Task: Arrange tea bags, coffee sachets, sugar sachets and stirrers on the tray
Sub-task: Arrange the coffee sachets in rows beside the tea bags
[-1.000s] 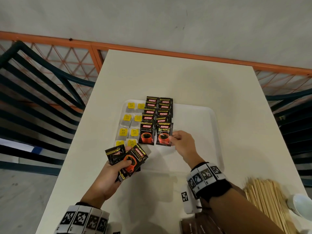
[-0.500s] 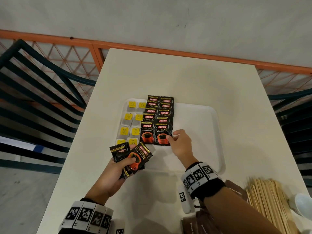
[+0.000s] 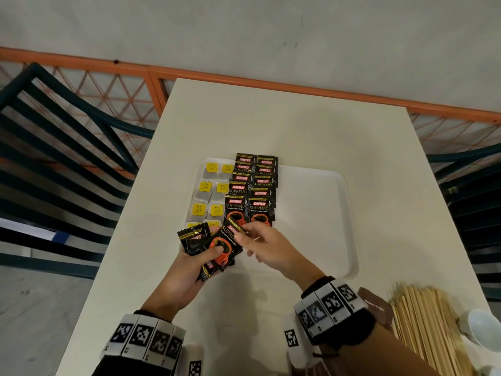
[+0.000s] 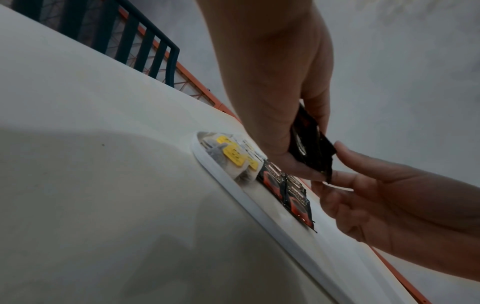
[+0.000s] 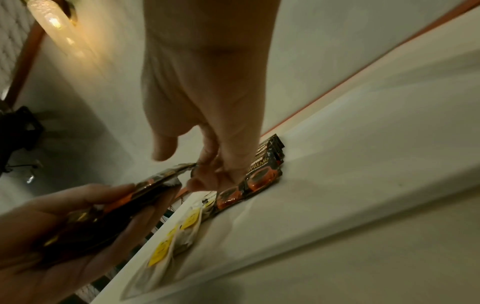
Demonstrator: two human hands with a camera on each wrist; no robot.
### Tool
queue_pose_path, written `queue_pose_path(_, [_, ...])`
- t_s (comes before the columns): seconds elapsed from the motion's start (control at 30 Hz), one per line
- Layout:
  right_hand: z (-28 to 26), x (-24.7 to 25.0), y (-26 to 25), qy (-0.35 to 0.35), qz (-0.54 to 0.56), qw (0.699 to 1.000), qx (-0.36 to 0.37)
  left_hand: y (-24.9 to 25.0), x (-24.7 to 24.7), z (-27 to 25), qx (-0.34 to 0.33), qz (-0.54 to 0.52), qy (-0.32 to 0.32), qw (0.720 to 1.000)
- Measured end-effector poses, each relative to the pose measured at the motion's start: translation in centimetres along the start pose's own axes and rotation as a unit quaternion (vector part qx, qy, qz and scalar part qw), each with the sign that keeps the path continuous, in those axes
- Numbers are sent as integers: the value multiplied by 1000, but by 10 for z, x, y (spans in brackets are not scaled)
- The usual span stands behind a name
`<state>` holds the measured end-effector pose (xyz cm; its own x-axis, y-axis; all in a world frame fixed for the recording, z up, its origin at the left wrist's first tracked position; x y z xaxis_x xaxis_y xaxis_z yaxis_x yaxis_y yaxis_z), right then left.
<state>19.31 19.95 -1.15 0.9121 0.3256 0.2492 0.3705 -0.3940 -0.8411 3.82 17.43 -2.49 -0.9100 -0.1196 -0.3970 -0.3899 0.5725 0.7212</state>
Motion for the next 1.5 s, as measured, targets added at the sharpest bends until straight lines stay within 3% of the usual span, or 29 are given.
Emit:
queue_pose_path(0.27, [1,-9,15,-42,101,992,-65,-4,0,-10,10,53,-48,997])
queue_pose_path(0.47, [10,0,13,10,230,971,-67,-6,12,-14,18,50,-55,997])
queue_pose_path(0.6, [24,12,8,78,95,992,-15,-3,26,-14,9,20,-10,1000])
queue_pose_path(0.73, [36,12,-2,126,-9,991,32,-1,32,-13,4,15,10,1000])
queue_pose_path(1.03, [49,7,-5,170,-103,979,53,-1,32,-11,2,5,29,1000])
queue_pose_path(1.3, [44,7,-3,195,-120,971,62,0,23,-7,-7,-6,20,1000])
queue_pose_path(1.4, [31,3,-4,174,-120,975,74,1,18,-5,-16,-20,19,999])
queue_pose_path(1.5, [17,-13,3,55,-73,995,47,2,15,-4,-23,-16,23,999])
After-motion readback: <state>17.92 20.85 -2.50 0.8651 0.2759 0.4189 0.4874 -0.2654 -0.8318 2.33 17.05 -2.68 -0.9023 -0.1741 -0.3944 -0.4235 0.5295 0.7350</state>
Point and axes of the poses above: each hand's wrist, its own z-axis towards the middle knuckle, its own x-axis out of the back of the hand, y = z × x, the point moved 5 cm from there along z, towards the middle knuckle, and after that the axes turned 3 degrees about y, right-handed, at the moved point
